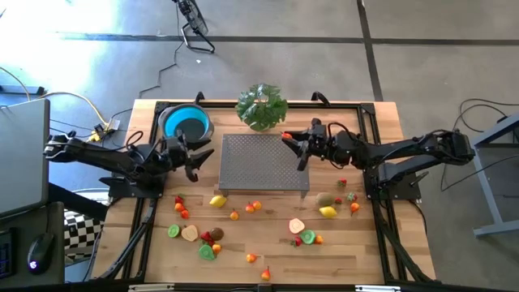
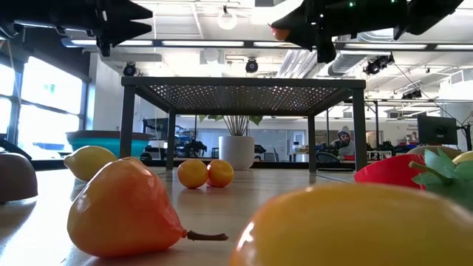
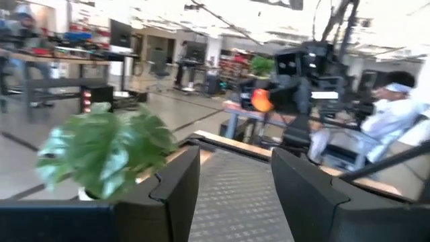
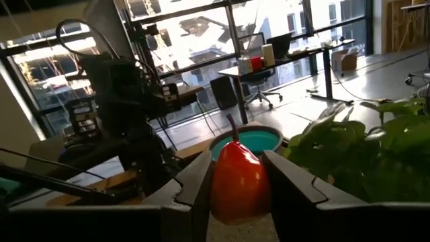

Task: Pick & Place Fruit
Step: Put the pear into the blue strainer bowl on the shelf

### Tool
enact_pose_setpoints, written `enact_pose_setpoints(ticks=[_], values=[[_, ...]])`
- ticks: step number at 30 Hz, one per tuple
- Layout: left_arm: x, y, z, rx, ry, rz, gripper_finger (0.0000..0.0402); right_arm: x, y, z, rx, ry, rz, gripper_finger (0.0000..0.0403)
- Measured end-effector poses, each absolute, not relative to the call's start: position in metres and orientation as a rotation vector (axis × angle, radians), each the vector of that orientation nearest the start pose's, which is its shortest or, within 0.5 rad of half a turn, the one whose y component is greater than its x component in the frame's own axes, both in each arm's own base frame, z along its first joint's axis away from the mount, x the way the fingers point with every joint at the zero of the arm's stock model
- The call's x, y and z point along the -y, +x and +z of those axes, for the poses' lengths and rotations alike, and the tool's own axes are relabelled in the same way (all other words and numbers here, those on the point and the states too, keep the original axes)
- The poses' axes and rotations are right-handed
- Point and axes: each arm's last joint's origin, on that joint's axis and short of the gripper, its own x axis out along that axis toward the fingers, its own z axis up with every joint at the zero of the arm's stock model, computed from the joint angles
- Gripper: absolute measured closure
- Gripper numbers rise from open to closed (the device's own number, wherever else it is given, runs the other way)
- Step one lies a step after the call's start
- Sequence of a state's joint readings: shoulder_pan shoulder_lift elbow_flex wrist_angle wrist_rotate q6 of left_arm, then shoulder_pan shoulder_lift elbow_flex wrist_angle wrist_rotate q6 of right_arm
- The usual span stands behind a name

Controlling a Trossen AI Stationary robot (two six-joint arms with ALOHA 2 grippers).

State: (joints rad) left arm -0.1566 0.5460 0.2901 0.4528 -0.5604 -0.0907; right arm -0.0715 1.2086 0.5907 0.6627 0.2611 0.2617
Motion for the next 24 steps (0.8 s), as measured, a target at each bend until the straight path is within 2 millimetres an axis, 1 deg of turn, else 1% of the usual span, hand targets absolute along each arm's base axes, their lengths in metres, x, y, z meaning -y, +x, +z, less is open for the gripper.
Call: enact_pose_setpoints(ticks=[5,8,12,15,18,24], values=[[0.004,0.127,0.255,0.188,-0.153,0.413,0.0223,0.028,0.248,0.258,0.021,0.299,-0.438,0.0283],[0.003,0.123,0.254,0.177,-0.167,0.413,0.0223,0.029,0.240,0.255,-0.038,0.332,-0.519,0.0287],[0.003,0.119,0.253,0.168,-0.165,0.413,0.0223,0.030,0.228,0.255,-0.083,0.366,-0.611,0.0293],[0.003,0.118,0.253,0.164,-0.163,0.413,0.0223,0.031,0.220,0.254,-0.119,0.399,-0.665,0.0288],[0.003,0.118,0.252,0.156,-0.159,0.414,0.0223,0.031,0.214,0.247,-0.180,0.432,-0.721,0.0283],[0.002,0.118,0.251,0.142,-0.155,0.431,0.0223,0.031,0.202,0.227,-0.342,0.516,-0.848,0.0293]])
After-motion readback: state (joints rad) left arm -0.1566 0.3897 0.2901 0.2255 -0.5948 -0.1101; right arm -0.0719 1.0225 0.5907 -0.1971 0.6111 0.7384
